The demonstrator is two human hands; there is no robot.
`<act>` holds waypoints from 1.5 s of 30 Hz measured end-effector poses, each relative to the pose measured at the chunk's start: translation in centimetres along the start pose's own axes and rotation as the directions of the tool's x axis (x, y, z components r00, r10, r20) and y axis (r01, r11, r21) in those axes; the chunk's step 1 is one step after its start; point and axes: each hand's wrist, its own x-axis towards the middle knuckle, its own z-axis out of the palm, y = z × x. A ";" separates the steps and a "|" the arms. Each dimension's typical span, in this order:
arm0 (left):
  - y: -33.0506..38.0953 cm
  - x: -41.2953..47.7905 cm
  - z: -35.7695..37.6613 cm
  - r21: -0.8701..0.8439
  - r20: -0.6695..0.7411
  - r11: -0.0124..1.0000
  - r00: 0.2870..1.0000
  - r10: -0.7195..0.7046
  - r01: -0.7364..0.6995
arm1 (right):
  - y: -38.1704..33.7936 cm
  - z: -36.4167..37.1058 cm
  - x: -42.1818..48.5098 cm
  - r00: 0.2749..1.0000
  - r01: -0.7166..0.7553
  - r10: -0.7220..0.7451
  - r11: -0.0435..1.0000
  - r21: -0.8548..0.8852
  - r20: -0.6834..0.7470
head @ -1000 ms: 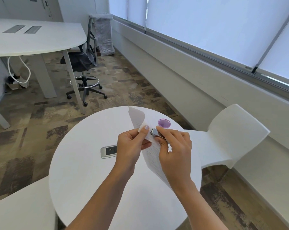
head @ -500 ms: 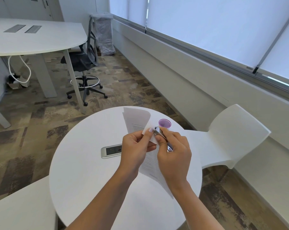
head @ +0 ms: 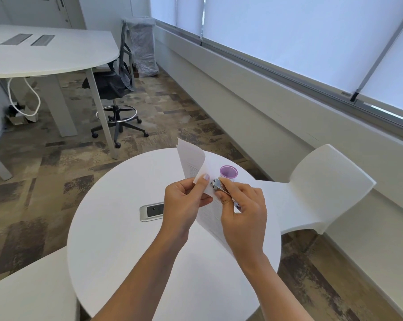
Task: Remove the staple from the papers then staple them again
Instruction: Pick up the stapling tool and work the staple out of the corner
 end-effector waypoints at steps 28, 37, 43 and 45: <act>-0.5 -1.2 0.0 0.009 0.029 1.000 1.000 0.002 -0.002 | 0.0 -0.7 -0.3 0.997 -0.068 0.064 0.992 0.105 0.046; -0.5 -1.3 -0.1 -0.095 -0.021 0.995 1.000 -0.010 0.008 | -0.3 -1.3 -0.6 0.999 -0.040 0.039 0.997 0.060 0.015; -0.6 -1.2 -0.3 -0.125 -0.054 0.991 0.998 -0.044 0.037 | -0.5 -1.1 -0.6 0.999 -0.035 0.034 0.999 0.039 0.012; -0.7 -1.2 -0.3 -0.110 -0.056 0.993 0.997 -0.055 0.048 | -0.5 -1.0 -0.6 1.000 -0.024 0.024 1.000 0.020 0.005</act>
